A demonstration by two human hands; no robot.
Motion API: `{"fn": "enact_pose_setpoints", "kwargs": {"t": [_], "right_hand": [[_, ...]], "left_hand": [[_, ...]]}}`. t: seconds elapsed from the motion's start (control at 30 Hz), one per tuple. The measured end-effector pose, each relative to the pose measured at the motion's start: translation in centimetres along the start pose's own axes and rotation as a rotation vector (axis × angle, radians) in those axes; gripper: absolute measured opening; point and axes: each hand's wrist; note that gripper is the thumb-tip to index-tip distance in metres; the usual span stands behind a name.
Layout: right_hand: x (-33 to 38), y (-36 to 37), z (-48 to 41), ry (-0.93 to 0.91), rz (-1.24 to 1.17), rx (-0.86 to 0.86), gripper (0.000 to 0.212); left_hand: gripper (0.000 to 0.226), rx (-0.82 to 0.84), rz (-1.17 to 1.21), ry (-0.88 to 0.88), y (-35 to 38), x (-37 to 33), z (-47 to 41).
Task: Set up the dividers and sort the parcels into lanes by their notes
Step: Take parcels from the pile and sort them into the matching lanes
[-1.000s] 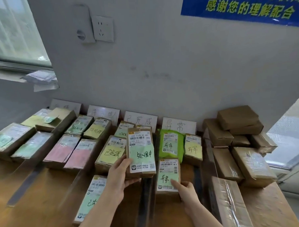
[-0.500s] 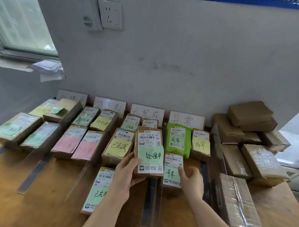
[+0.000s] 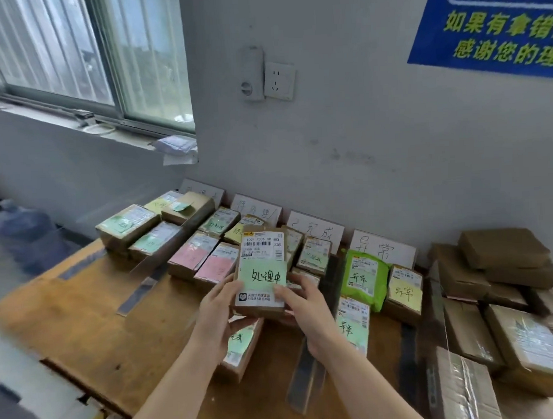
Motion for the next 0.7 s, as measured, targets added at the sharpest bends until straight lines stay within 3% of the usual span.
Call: {"fn": "enact_pose_setpoints", "kwargs": {"t": [0.17, 0.37, 0.57, 0.7], "right_hand": [[0.3, 5.5, -0.1, -0.001, 0.046, 0.066, 0.044], [0.6, 13.6, -0.8, 0.001, 0.099, 0.106, 0.034], [0.3, 23.7, -3.1, 0.019, 0.093, 0.076, 0.019], [0.1, 29.8, -4.8, 0.039, 0.063, 0.064, 0.023]], "left_hand": [[0.016, -0.090, 0.056, 0.055, -4.5, -3.1, 0.7], [0.023, -0.173, -0.081, 0.121, -11.8, -5.7, -1.4], [0.017, -0.172, -0.177, 0.143, -20.6, -9.0, -4.8], [0.016, -0.154, -0.225, 0.144, -26.1, -11.0, -7.5]]}}
Point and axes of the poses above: each hand's wrist, its own z-axis away from the middle knuckle, its own y-axis out of the palm, x = y × z, and after that the axes turned 13 degrees about y, right-handed
